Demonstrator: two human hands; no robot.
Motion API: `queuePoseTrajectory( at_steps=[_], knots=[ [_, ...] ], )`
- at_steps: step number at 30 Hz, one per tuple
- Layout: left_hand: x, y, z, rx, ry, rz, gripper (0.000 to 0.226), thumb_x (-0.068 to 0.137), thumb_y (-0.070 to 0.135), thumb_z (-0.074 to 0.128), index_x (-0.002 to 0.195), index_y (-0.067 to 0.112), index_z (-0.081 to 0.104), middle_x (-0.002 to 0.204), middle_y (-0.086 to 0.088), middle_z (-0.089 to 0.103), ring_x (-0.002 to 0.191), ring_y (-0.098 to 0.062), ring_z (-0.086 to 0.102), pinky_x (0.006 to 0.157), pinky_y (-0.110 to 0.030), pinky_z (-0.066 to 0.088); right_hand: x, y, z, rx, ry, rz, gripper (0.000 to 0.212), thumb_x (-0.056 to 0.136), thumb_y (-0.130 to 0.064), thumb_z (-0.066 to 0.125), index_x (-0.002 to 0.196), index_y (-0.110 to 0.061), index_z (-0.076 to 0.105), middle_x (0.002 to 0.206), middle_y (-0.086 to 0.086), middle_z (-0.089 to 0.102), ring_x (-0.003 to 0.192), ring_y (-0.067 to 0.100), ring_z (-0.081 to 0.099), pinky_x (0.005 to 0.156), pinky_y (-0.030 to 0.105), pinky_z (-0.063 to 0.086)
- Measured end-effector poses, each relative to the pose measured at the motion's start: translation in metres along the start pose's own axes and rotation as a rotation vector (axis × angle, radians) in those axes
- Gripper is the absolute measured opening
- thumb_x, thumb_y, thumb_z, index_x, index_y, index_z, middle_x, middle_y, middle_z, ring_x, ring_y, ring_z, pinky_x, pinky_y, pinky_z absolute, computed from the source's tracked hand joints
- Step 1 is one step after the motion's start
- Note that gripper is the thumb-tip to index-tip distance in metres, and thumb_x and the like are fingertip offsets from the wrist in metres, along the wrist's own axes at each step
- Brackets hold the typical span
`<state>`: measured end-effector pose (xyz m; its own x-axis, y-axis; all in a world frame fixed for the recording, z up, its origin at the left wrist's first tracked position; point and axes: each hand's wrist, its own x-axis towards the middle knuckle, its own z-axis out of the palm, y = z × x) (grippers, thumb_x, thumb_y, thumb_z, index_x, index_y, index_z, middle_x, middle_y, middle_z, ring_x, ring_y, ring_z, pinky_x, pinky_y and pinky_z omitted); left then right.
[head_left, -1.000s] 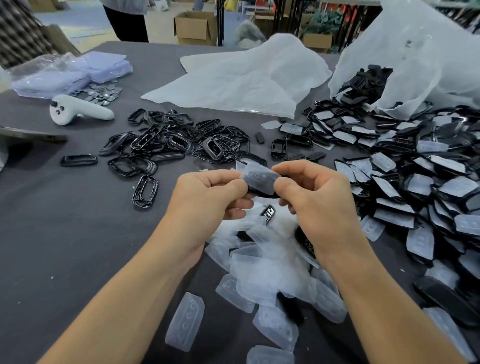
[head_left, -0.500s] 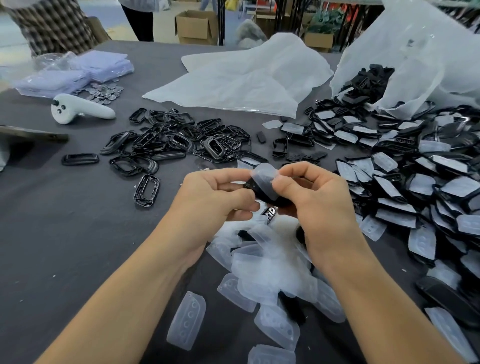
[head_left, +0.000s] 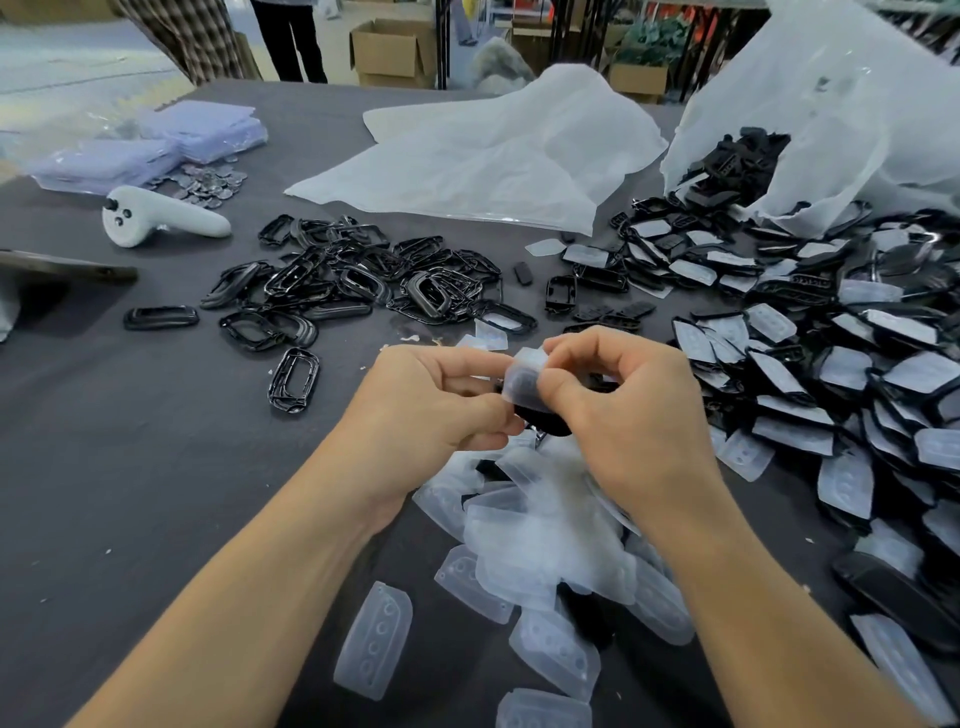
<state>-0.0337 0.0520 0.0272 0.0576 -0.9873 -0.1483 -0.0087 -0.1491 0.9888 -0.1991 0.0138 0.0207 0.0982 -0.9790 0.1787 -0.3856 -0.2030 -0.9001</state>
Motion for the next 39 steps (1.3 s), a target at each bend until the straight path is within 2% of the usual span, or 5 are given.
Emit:
queuePoseTrajectory(
  at_steps=[12,22,26,32,39],
  knots=[
    [0.001,-0.003,0.007,-0.098,0.080,-0.041,0.030,0.088,-0.007,0.070,0.092,0.019,0.085,0.088,-0.008,0.081,0.082,-0.015,0.079,0.068,-0.019,0.059,0.003,0.004,-0.005,0.005,0.049,0.028,0.015,0.079,-0.023,0.083,0.070,-0.030,0.073,0.114,-0.024,0.071,0.082,-0.019,0.061,0.066,-0.006,0.035],
    [0.004,-0.004,0.007,-0.177,0.130,-0.145,0.015,0.094,0.001,0.069,0.104,0.006,0.078,0.089,-0.009,0.081,0.079,-0.015,0.079,0.061,-0.021,0.059,0.002,-0.005,-0.009,0.447,-0.045,0.111,0.023,0.073,0.001,0.076,0.060,-0.018,0.073,0.111,-0.011,0.077,0.110,0.003,0.069,0.097,0.031,0.046],
    [0.004,-0.004,0.007,-0.221,0.167,-0.154,0.012,0.093,-0.001,0.070,0.101,0.005,0.076,0.082,-0.010,0.080,0.071,-0.014,0.078,0.056,-0.021,0.058,0.006,-0.007,-0.017,0.735,-0.131,0.244,0.018,0.063,0.002,0.074,0.057,-0.014,0.072,0.108,0.004,0.079,0.108,0.013,0.073,0.088,0.029,0.056],
    [0.004,-0.003,0.007,-0.235,0.083,-0.165,0.011,0.089,0.010,0.078,0.100,0.008,0.079,0.089,-0.009,0.081,0.078,-0.015,0.079,0.058,-0.020,0.058,0.008,0.002,-0.003,0.396,-0.104,0.209,0.033,0.074,0.007,0.076,0.056,-0.020,0.072,0.104,-0.005,0.077,0.099,0.008,0.073,0.092,0.032,0.052],
    [0.002,-0.004,0.008,-0.272,0.080,-0.155,0.014,0.094,0.000,0.069,0.094,0.011,0.077,0.090,-0.011,0.081,0.079,-0.018,0.079,0.058,-0.021,0.059,0.006,0.008,0.004,0.173,0.085,0.118,0.007,0.064,-0.017,0.074,0.064,-0.024,0.074,0.091,-0.013,0.077,0.087,0.010,0.075,0.087,0.048,0.061]
  ],
)
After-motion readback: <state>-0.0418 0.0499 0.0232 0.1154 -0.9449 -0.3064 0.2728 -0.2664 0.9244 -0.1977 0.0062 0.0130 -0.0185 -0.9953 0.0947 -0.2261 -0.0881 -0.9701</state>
